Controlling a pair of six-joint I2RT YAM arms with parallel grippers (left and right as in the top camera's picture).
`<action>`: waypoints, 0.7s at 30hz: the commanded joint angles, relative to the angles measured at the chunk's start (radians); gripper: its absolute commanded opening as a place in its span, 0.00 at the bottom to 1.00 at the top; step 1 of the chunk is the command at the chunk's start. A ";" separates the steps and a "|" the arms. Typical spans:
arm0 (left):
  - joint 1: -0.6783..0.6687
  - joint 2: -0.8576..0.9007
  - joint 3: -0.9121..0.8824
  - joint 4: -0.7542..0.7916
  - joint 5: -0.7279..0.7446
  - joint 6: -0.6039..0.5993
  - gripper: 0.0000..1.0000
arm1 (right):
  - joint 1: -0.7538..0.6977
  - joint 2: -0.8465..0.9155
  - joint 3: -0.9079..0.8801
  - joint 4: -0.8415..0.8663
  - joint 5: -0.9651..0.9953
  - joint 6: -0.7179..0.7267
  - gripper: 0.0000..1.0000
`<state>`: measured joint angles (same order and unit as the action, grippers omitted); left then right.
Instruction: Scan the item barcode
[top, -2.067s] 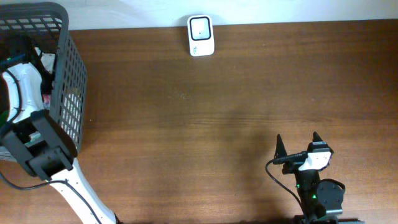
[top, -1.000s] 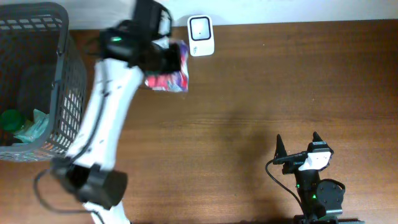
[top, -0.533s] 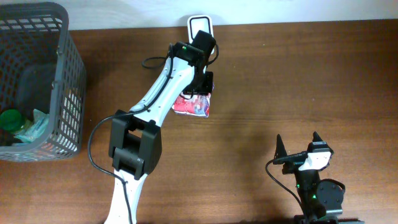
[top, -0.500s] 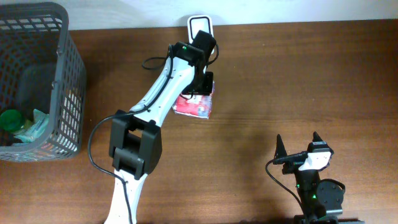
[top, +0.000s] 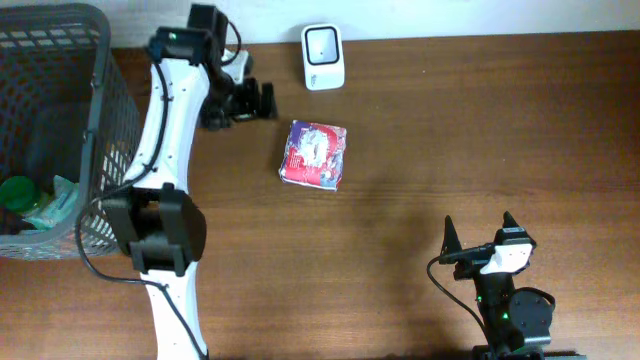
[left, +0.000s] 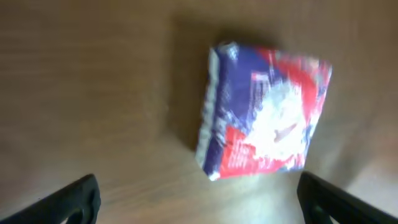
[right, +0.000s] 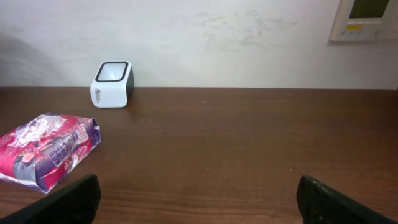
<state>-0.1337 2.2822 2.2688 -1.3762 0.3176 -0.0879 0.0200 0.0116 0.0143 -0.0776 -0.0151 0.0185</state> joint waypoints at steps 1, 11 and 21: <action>-0.007 0.001 -0.231 0.153 0.317 0.173 0.99 | -0.006 -0.006 -0.009 -0.001 0.009 -0.003 0.99; -0.023 0.001 -0.586 0.496 0.393 0.172 0.71 | -0.006 -0.006 -0.009 -0.001 0.009 -0.003 0.99; -0.026 -0.010 -0.239 0.183 0.062 0.172 0.00 | -0.006 -0.006 -0.009 -0.001 0.009 -0.003 0.99</action>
<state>-0.1558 2.2871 1.8370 -1.0641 0.6155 0.0719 0.0200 0.0120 0.0143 -0.0769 -0.0151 0.0185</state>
